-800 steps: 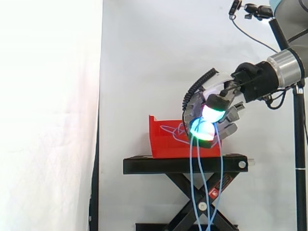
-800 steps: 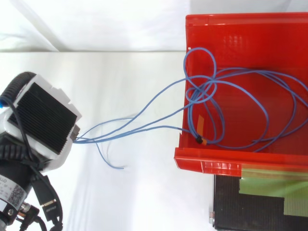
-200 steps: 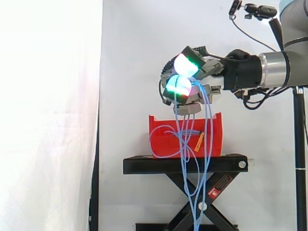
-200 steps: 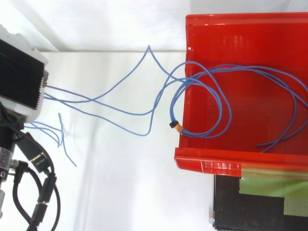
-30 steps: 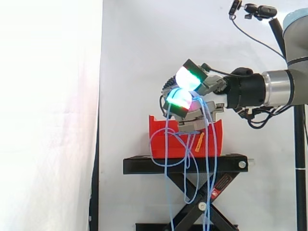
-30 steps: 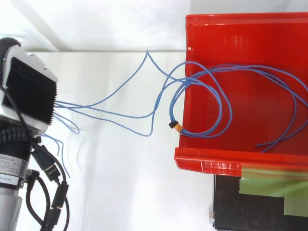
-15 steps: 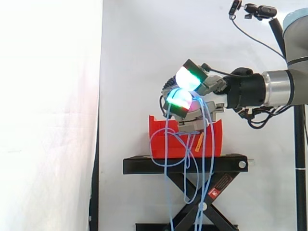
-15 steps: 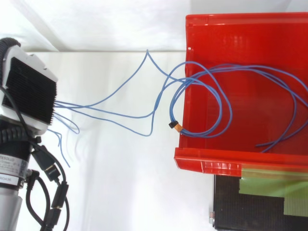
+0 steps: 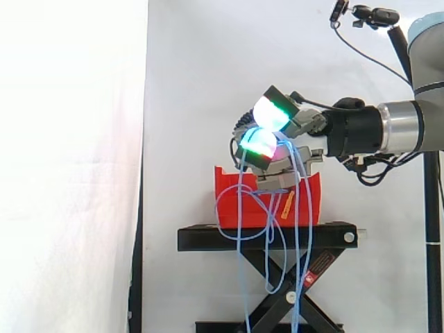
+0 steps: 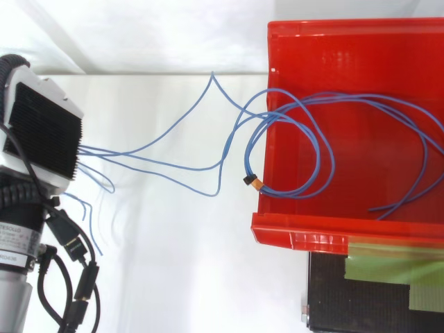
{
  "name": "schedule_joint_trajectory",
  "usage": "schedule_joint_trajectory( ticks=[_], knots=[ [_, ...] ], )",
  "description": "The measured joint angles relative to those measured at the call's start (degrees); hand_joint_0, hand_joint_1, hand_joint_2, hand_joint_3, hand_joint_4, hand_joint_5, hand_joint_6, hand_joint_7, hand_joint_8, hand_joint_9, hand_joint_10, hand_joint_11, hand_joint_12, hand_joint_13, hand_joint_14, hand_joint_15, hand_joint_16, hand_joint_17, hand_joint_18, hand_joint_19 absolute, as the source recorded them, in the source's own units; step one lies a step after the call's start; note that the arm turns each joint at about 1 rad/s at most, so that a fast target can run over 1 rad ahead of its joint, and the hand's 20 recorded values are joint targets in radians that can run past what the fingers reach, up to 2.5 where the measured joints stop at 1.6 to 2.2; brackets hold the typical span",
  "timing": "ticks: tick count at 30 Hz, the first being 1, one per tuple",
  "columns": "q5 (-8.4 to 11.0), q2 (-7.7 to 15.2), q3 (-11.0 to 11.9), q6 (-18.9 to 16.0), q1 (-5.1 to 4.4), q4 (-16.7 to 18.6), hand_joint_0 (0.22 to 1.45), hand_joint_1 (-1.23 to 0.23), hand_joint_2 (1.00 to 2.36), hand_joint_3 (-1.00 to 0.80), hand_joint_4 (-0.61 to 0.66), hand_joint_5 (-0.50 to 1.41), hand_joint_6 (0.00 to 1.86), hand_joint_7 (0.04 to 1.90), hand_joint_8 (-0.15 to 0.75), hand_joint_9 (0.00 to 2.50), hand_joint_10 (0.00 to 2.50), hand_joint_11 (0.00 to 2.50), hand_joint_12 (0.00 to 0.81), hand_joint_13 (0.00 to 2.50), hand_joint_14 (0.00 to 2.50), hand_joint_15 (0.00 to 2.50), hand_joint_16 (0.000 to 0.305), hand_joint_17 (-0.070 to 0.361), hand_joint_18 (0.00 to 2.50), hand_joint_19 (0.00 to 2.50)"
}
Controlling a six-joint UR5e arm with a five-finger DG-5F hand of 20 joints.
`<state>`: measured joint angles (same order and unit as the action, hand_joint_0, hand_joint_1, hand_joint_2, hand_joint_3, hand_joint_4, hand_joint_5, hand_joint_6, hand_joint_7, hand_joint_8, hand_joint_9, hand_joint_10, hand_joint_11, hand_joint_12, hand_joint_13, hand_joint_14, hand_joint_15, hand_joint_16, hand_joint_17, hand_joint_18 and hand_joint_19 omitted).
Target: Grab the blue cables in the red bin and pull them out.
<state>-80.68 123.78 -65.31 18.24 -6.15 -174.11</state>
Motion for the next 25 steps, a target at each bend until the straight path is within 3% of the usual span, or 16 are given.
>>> schedule_joint_trajectory(
  ticks=[25],
  knots=[
    [0.0,-0.02,0.0,0.0,0.0,0.0,0.99,-1.03,1.0,-0.92,0.08,0.83,0.99,0.47,0.199,1.53,0.03,1.32,0.277,1.19,2.5,0.71,0.035,0.079,1.31,2.05]
  ],
)
